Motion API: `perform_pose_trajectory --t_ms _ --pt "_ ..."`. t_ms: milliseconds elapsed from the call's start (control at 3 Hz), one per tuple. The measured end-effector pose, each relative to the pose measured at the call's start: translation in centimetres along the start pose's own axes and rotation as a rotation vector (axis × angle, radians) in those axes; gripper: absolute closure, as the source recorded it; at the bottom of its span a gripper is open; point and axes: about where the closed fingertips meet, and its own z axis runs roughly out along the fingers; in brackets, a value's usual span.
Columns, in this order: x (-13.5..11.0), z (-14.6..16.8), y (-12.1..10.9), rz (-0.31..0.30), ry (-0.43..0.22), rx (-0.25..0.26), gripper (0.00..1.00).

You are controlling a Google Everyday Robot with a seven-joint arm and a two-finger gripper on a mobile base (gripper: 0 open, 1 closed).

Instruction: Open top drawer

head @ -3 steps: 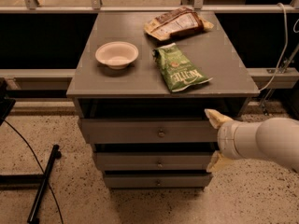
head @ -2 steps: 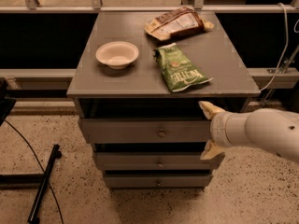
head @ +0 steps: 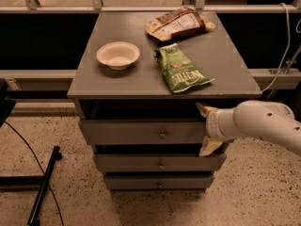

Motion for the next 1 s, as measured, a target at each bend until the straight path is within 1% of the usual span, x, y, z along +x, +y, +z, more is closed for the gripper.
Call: perform_pose_trajectory --t_ms 333,667,1000 --pt "1.0 1.7 0.3 0.016 0.022 -0.050 0.00" --pt "1.0 1.9 -0.5 0.057 0.031 -0.093 0.03" --pt "1.2 2.2 -0.9 0.118 0.041 -0.169 0.05"
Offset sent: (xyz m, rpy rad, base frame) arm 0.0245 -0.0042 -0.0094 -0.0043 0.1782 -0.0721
